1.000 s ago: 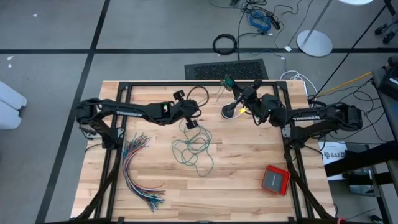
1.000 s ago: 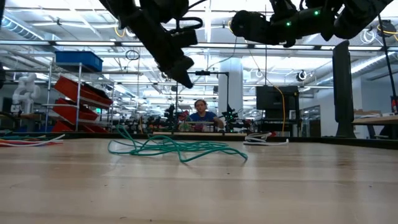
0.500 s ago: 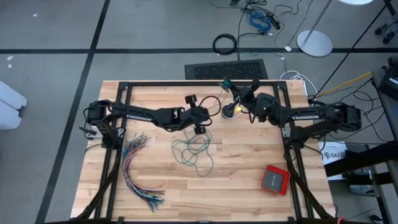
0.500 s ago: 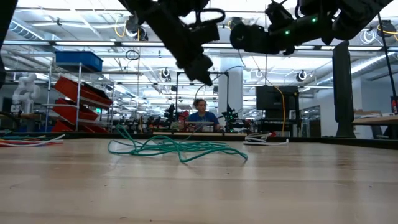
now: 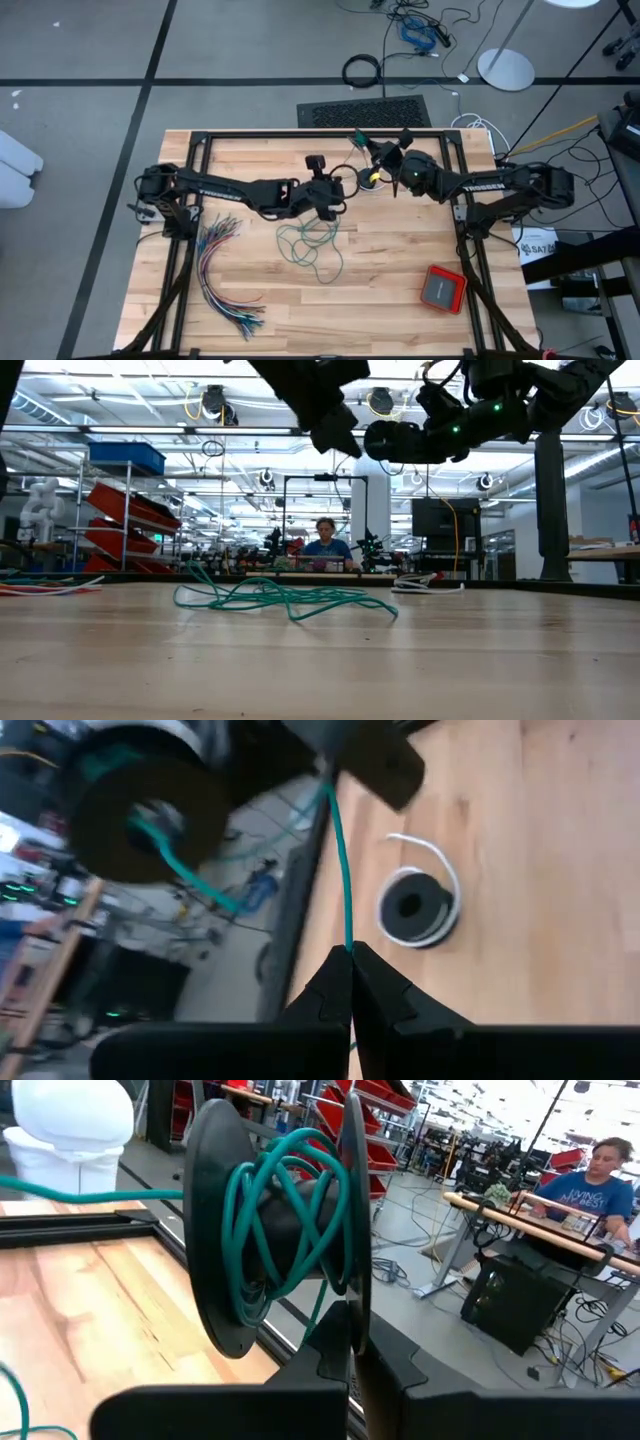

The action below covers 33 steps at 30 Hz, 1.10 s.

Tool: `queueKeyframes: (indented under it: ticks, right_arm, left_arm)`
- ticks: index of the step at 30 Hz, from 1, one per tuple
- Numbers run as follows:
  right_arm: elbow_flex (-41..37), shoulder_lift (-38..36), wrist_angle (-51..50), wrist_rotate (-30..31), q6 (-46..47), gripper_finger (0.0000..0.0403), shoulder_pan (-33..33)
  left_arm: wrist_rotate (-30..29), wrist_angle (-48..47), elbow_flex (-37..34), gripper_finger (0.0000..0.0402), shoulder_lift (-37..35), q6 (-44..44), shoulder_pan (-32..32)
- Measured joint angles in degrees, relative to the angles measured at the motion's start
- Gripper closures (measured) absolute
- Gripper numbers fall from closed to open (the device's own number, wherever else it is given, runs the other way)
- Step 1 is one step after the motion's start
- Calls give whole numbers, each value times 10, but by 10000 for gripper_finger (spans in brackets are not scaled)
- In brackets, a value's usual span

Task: Coil cords
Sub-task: Coil the green wire onto the spool

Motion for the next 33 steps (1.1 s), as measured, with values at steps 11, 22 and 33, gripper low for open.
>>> queueKeyframes:
  ticks: [11,22,33]
  right_arm:
    - [0,14,-13,-14,6,403,0]
    - [0,14,-29,-16,3,403,0]
    - [0,14,-37,-31,2,403,0]
  left_arm:
    - [-53,0,36,401,-2,63,-5]
    - [-119,0,62,402,-3,136,-4]
    - [-71,12,66,402,-43,148,12]
